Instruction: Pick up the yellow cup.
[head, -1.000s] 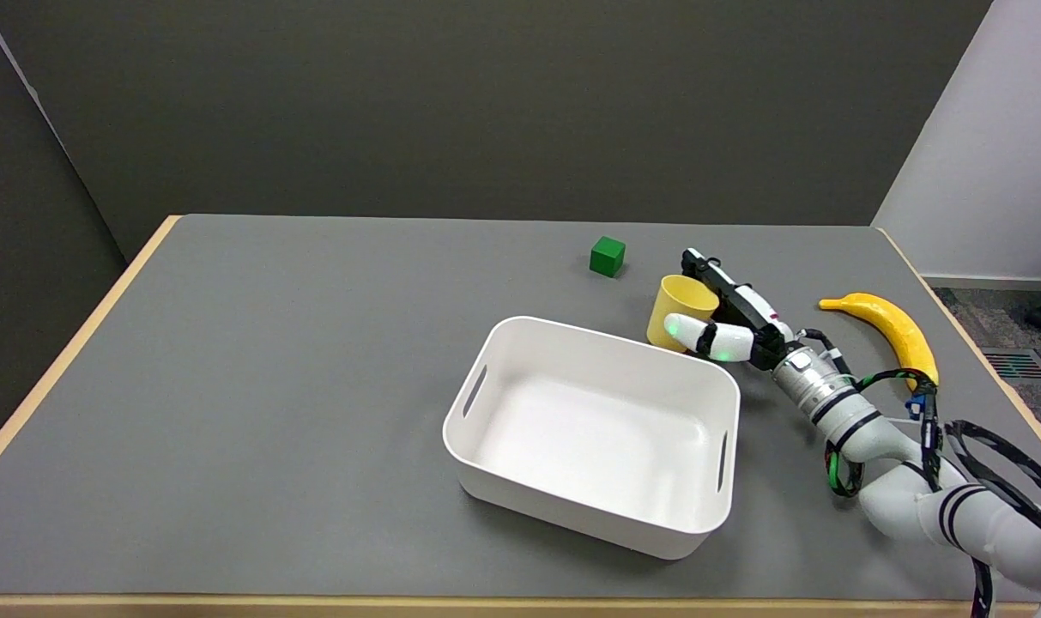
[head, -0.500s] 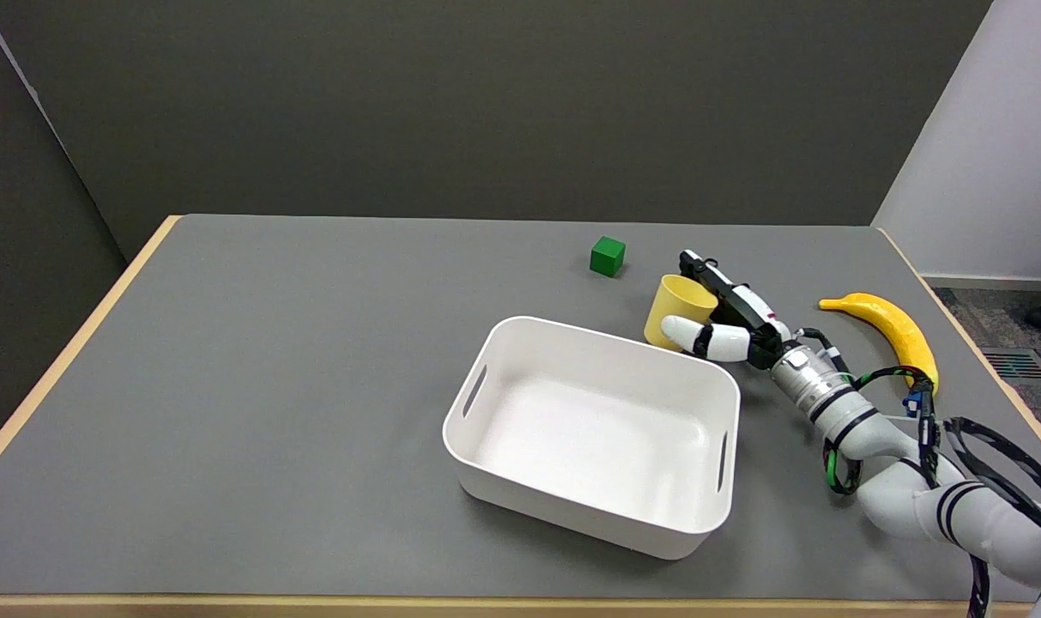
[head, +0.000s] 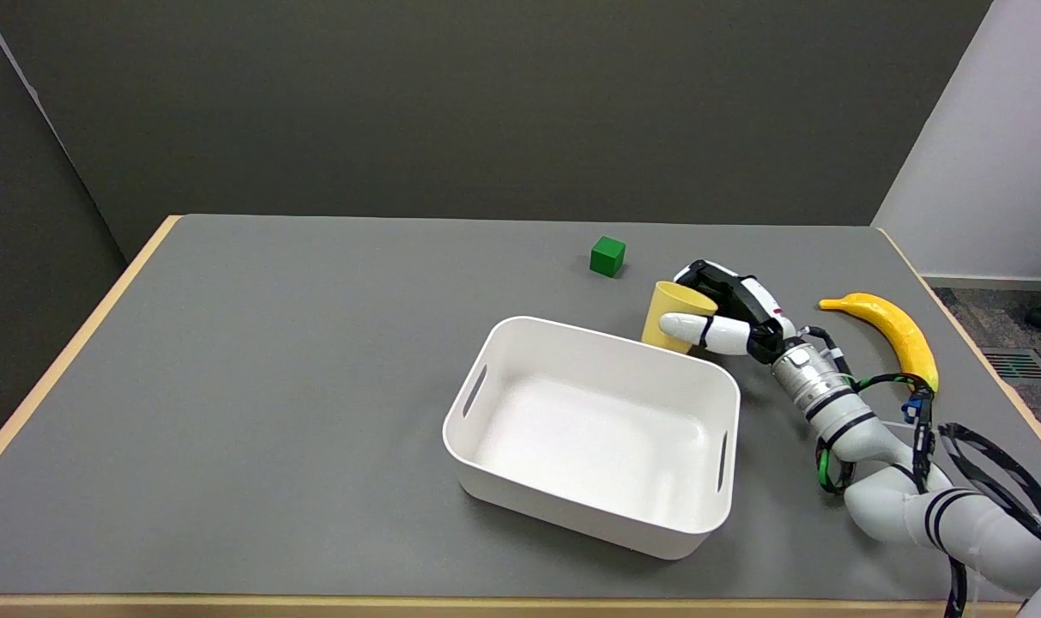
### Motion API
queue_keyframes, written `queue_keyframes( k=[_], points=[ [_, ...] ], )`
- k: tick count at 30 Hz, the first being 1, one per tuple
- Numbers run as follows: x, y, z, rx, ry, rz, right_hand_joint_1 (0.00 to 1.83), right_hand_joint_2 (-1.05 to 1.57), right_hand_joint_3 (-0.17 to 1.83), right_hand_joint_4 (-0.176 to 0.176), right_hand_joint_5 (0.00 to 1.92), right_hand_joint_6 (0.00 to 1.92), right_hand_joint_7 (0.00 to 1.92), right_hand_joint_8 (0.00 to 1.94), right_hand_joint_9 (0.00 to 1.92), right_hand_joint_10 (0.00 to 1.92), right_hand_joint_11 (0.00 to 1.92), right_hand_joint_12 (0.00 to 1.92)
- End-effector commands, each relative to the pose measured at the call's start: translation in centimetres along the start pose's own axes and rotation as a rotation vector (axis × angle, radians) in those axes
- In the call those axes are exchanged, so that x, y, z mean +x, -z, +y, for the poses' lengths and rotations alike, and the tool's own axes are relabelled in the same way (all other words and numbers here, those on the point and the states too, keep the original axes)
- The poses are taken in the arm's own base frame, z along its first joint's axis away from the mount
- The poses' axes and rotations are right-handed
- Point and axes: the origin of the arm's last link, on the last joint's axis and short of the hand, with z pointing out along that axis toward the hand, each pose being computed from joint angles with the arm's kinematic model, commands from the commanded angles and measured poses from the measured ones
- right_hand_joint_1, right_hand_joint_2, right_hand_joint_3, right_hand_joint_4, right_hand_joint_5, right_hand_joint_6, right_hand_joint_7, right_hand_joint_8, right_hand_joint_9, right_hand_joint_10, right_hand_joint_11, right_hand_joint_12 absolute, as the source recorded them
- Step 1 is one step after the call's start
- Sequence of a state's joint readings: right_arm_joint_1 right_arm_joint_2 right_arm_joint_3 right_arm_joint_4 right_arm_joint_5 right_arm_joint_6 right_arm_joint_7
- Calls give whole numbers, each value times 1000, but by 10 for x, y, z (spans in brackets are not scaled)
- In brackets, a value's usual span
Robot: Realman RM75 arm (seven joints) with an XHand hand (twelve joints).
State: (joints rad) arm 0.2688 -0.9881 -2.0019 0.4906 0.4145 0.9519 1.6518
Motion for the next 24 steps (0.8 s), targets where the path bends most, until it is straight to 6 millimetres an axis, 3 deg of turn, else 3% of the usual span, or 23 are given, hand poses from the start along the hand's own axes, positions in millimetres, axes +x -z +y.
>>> queue_keyframes(
  k=[1,5,8,10,17,20,24],
  points=[
    [0,3,-3,34,11,77,1325,1140,250,-130,539,1586,758,1360,752,1572,685,1921],
    [2,3,-4,45,9,85,1323,1126,289,-127,534,1594,748,1371,755,1597,687,1921],
    [15,1,-19,127,3,139,1322,1129,289,-128,529,1597,741,1382,750,1604,696,1921],
    [28,-1,-37,210,6,172,1322,1127,293,-128,529,1597,741,1384,751,1604,696,1921],
    [51,4,-134,552,131,161,1323,1102,344,-124,537,1584,741,1394,757,1622,712,1921],
    [47,13,-165,651,191,131,1323,1090,361,-123,547,1579,748,1386,760,1618,731,1921],
    [27,20,-192,765,168,46,1323,1053,447,-124,545,1608,748,1409,758,1640,789,1921]
  ],
)
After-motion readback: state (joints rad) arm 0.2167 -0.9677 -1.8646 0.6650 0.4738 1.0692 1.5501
